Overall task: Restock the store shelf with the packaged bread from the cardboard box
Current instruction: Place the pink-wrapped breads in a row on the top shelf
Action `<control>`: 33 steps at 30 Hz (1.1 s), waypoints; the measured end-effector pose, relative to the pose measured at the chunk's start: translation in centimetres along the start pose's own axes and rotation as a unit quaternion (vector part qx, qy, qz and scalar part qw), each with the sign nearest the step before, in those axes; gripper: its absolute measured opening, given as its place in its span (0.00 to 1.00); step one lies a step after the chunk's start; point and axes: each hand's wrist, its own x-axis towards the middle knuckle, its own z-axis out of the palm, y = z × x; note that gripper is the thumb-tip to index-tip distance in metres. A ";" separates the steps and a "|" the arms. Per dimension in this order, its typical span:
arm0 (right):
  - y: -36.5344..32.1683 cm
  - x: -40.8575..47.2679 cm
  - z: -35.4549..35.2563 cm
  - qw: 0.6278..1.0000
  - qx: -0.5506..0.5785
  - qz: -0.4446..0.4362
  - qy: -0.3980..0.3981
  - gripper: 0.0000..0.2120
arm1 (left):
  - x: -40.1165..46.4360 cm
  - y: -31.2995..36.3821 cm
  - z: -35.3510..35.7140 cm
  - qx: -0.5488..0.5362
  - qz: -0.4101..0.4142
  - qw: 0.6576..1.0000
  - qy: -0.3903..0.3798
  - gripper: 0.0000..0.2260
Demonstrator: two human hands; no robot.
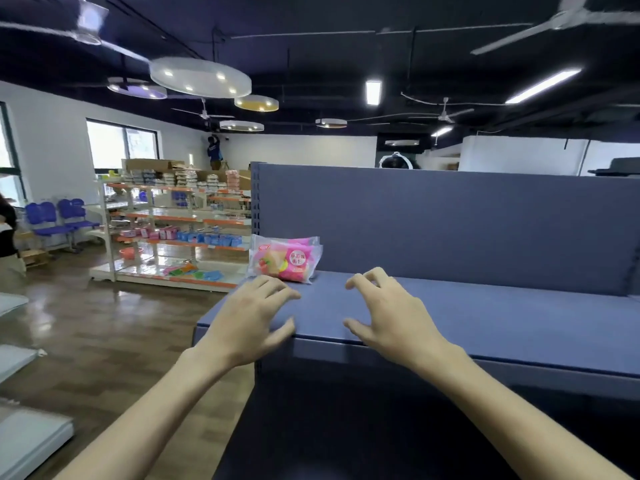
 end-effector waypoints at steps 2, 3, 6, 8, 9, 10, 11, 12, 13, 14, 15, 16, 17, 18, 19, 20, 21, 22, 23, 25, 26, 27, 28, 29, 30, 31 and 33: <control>0.5 -0.9 -0.6 1.000 0.001 0.016 0.010 0.22 | -0.1 1.1 -0.6 0.002 0.020 1.000 -0.010 0.18; 0.7 -1.3 -0.9 1.000 0.007 0.023 0.016 0.22 | -0.1 1.6 -0.7 -0.001 0.023 1.000 -0.014 0.17; 0.9 -4.1 -1.2 0.998 0.045 0.021 0.036 0.21 | -1.4 4.0 -0.5 -0.013 0.042 0.999 -0.021 0.17; 0.8 -7.1 -0.6 0.996 0.076 0.013 0.039 0.21 | -3.2 5.8 0.3 -0.016 0.071 0.997 -0.035 0.16; 0.8 -8.5 0.0 0.996 0.086 0.010 0.028 0.22 | -4.3 6.6 1.0 -0.017 0.087 0.995 -0.051 0.16; 0.8 -10.2 0.9 0.996 0.092 0.015 0.004 0.23 | -5.7 7.5 2.0 -0.023 0.099 0.992 -0.074 0.16; 0.8 -11.6 1.9 0.995 0.094 0.021 -0.020 0.24 | -6.9 8.1 2.9 -0.026 0.104 0.990 -0.095 0.16; 1.0 -12.7 3.0 0.994 0.092 0.027 -0.046 0.25 | -8.2 8.6 4.0 -0.029 0.107 0.987 -0.117 0.17; 1.2 -14.3 4.5 0.993 0.089 0.036 -0.075 0.25 | -9.7 9.2 5.4 -0.034 0.110 0.983 -0.145 0.17; 1.3 -15.8 5.9 0.990 0.085 0.045 -0.104 0.26 | -11.2 9.9 6.8 -0.037 0.112 0.977 -0.177 0.18; 1.5 -17.3 7.4 0.986 0.083 0.056 -0.133 0.27 | -12.9 10.5 8.2 -0.039 0.107 0.971 -0.211 0.19; 1.7 -18.8 8.7 0.982 0.081 0.068 -0.159 0.27 | -14.6 11.1 9.7 -0.040 0.097 0.965 -0.241 0.19; 1.8 -20.3 10.0 0.977 0.078 0.080 -0.184 0.27 | -16.2 11.7 11.0 -0.042 0.087 0.958 -0.269 0.18; 1.9 -21.7 11.0 0.971 0.077 0.092 -0.207 0.28 | -17.8 12.2 12.3 -0.042 0.080 0.951 -0.296 0.17; 2.1 -23.0 12.0 0.965 0.076 0.103 -0.228 0.28 | -19.2 12.5 13.4 -0.038 0.082 0.943 -0.320 0.17; 2.3 -24.1 12.9 0.960 0.073 0.112 -0.245 0.28 | -20.5 12.6 14.5 -0.031 0.090 0.935 -0.340 0.17; 2.5 -25.3 13.7 0.955 0.071 0.120 -0.262 0.28 | -21.7 12.8 15.3 -0.027 0.099 0.928 -0.359 0.17; 2.8 -26.3 14.6 0.949 0.071 0.128 -0.281 0.28 | -22.7 12.9 15.9 -0.022 0.103 0.922 -0.374 0.16; 3.2 -27.4 15.4 0.942 0.070 0.136 -0.300 0.28 | -23.5 13.0 16.3 -0.017 0.104 0.917 -0.385 0.15; 3.9 -29.2 16.9 0.925 0.066 0.155 -0.340 0.30 | -24.5 13.3 17.1 -0.010 0.109 0.910 -0.400 0.16; 4.3 -30.0 17.5 0.916 0.065 0.169 -0.359 0.31 | -24.9 13.4 17.4 -0.009 0.108 0.906 -0.409 0.16; 4.6 -30.6 18.0 0.906 0.068 0.182 -0.377 0.31 | -25.1 13.6 17.8 -0.011 0.106 0.902 -0.419 0.16; 4.9 -31.2 18.6 0.896 0.071 0.196 -0.392 0.32 | -25.3 13.8 18.2 -0.016 0.102 0.899 -0.426 0.16; 5.2 -31.6 19.0 0.886 0.077 0.211 -0.406 0.32 | -25.5 14.0 18.6 -0.023 0.097 0.897 -0.431 0.16; 5.5 -32.1 19.5 0.874 0.085 0.229 -0.419 0.33 | -25.6 14.3 18.9 -0.028 0.092 0.894 -0.437 0.16; 5.8 -32.5 19.9 0.863 0.094 0.247 -0.430 0.34 | -25.7 14.7 19.3 -0.029 0.090 0.892 -0.441 0.16; 6.3 -33.3 20.6 0.842 0.106 0.281 -0.448 0.37 | -25.8 15.6 20.1 -0.020 0.100 0.889 -0.447 0.17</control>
